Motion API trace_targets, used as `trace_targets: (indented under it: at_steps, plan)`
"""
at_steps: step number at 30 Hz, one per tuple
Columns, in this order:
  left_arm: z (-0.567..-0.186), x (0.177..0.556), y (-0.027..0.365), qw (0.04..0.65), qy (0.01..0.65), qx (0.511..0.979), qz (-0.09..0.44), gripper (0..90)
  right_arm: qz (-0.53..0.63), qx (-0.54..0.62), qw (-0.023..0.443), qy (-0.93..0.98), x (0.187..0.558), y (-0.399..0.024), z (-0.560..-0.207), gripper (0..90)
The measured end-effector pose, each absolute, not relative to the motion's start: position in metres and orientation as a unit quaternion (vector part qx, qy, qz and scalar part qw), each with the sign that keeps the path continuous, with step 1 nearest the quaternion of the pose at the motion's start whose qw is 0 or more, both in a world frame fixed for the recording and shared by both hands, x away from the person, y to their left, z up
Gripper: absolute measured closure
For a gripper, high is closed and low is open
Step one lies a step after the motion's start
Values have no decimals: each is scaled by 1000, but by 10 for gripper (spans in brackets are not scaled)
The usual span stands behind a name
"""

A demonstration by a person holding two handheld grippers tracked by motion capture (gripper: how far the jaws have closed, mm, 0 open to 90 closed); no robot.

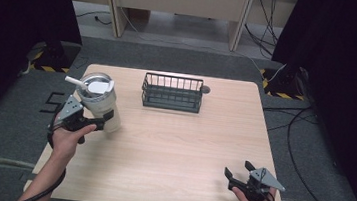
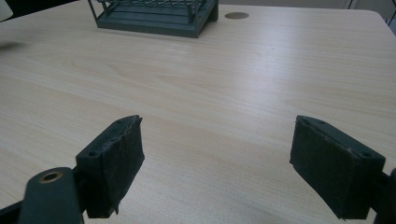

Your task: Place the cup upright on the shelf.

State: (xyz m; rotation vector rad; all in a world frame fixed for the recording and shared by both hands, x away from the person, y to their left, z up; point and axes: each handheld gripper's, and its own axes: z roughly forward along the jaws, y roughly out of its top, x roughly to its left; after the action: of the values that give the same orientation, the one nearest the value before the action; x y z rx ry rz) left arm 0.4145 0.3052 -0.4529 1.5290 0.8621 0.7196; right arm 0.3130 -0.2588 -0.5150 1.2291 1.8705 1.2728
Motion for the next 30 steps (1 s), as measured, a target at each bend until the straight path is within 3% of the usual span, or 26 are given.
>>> trace_targets:
  at_steps: [30]
  plan:
    - [-424, 432, 276, 600, 343, 660, 294, 103, 475, 459, 280, 697, 313, -259, -515, 176]
